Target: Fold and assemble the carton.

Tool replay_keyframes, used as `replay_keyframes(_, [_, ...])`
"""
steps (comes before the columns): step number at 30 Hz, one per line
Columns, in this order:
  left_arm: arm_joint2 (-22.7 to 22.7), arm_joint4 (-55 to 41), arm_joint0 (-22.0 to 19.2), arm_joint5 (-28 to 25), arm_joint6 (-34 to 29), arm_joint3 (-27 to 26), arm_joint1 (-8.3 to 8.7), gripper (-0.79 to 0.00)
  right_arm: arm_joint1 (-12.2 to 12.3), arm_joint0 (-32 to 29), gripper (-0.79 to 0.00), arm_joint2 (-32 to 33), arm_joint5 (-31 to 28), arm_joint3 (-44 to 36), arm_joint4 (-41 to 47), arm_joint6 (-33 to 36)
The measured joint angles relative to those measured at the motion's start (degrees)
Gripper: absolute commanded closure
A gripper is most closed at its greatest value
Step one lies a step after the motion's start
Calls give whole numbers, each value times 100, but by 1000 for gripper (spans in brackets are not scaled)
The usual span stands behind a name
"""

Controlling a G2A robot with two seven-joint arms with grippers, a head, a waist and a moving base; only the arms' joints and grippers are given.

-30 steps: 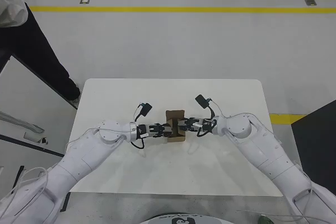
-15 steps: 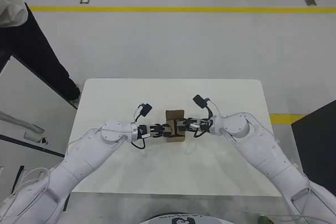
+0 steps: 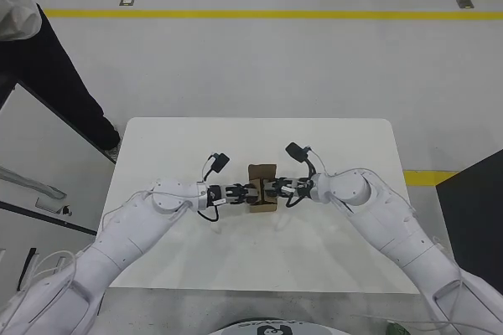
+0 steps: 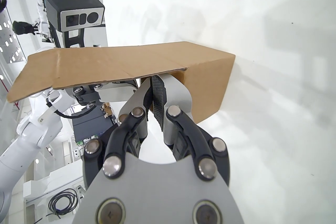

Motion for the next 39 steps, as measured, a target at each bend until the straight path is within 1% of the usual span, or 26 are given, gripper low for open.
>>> replay_keyframes(8, [-60,155,-8,4,145,18,-70,0,-6,-13,0,102,7,-83,-190,-205])
replay_keyframes(21, [-64,512,-21,158,185,25,-182,0,-60,4,0,55,187,-145,-428,-143])
replay_keyframes(39, [-277,641,81,107,71,-5,-238,0,-133,9,0,20,307,-146,-594,-54])
